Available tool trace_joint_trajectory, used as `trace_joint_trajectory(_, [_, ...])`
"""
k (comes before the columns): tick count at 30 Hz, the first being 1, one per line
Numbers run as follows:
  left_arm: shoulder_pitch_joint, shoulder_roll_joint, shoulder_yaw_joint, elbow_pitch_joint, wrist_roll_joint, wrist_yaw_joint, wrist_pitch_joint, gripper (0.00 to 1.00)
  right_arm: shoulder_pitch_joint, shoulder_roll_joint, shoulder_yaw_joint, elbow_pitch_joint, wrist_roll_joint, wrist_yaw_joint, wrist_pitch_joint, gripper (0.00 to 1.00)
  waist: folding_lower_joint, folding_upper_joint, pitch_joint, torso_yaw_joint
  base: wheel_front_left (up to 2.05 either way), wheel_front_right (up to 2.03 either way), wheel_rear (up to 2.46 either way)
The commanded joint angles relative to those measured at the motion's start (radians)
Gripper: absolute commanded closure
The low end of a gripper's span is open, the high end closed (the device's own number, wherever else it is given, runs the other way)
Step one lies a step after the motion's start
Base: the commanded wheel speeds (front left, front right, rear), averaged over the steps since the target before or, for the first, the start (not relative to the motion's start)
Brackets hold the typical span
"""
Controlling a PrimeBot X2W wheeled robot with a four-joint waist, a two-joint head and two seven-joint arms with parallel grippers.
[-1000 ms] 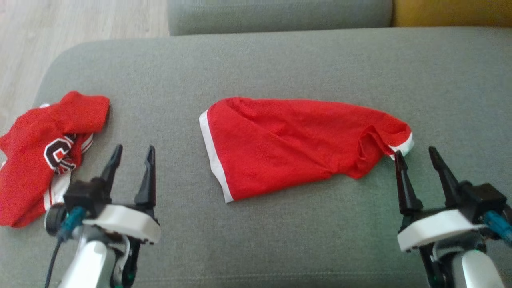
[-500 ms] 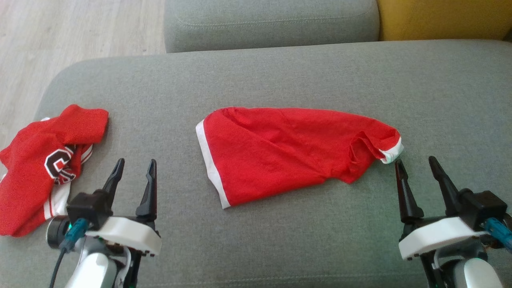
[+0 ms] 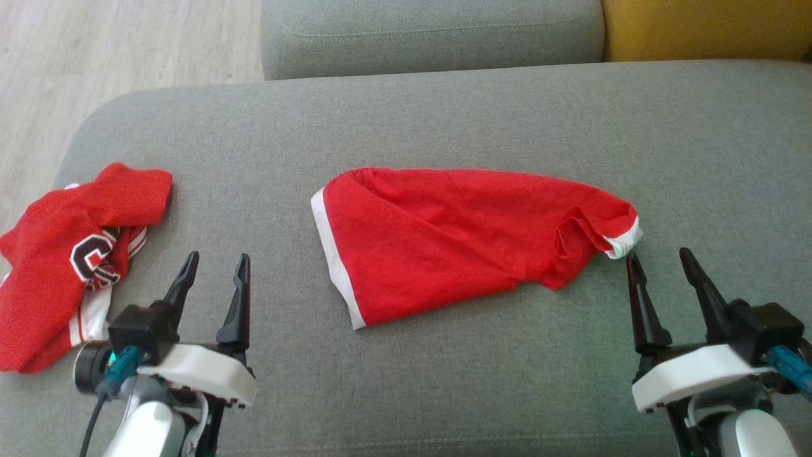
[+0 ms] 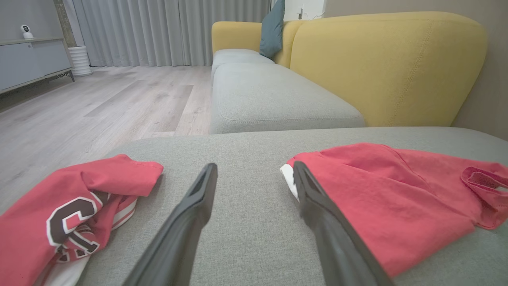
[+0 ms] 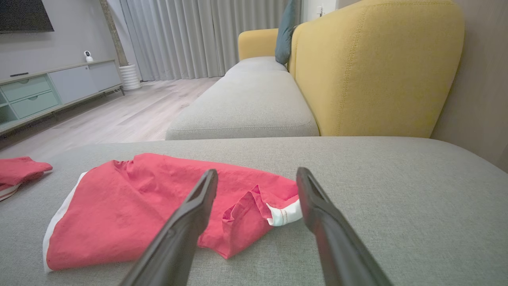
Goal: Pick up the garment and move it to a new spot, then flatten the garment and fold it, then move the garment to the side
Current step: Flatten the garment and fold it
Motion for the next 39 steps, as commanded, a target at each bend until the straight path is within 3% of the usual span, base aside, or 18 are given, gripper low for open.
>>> trace_joint_trajectory(1, [-0.035,0.028,0.036,-0.035,0.007,0.006,-0.002,0.0,-0.027,-0.006,0.021,-0.032,0.004,0.004,-0.001,0.0,0.0001,-0.0001,0.001,0.0,0.0,0.0,0.0])
trace_joint_trajectory(12, [-0.054,0.029,0.018,-0.045,0.009,0.005,0.002,0.0,-0.042,-0.006,0.024,-0.04,0.006,0.004,-0.003,0.0,0.0001,-0.0001,0.038,0.003,0.0,0.0,0.0])
trace_joint_trajectory(24, [-0.166,-0.059,-0.147,0.069,-0.021,-0.125,0.161,0.0,-0.103,-0.006,0.052,-0.044,0.004,0.004,-0.014,0.0,0.0001,-0.0001,0.169,-0.024,0.0,0.0,0.0])
trace_joint_trajectory(33, [-0.226,-0.101,-0.186,0.205,-0.069,-0.18,0.234,0.0,-0.134,-0.006,0.055,-0.034,0.009,0.004,-0.029,0.0,0.0001,-0.0001,0.223,-0.047,0.0,0.0,0.0])
trace_joint_trajectory(34, [-0.232,-0.102,-0.193,0.207,-0.072,-0.188,0.231,0.57,-0.136,-0.006,0.055,-0.031,0.009,0.004,-0.031,0.0,0.0001,-0.0001,0.225,-0.048,0.0,0.0,0.0])
trace_joint_trajectory(35, [-0.237,-0.104,-0.199,0.204,-0.074,-0.194,0.227,1.0,-0.137,-0.006,0.054,-0.028,0.01,0.004,-0.033,0.0,0.0001,-0.0001,0.226,-0.049,0.0,0.0,0.0])
trace_joint_trajectory(39, [-0.245,-0.102,-0.23,0.157,-0.071,-0.21,0.208,1.0,-0.14,-0.006,0.05,-0.017,0.014,0.004,-0.04,0.0,0.0001,-0.0001,0.224,-0.047,0.0,0.0,0.0])
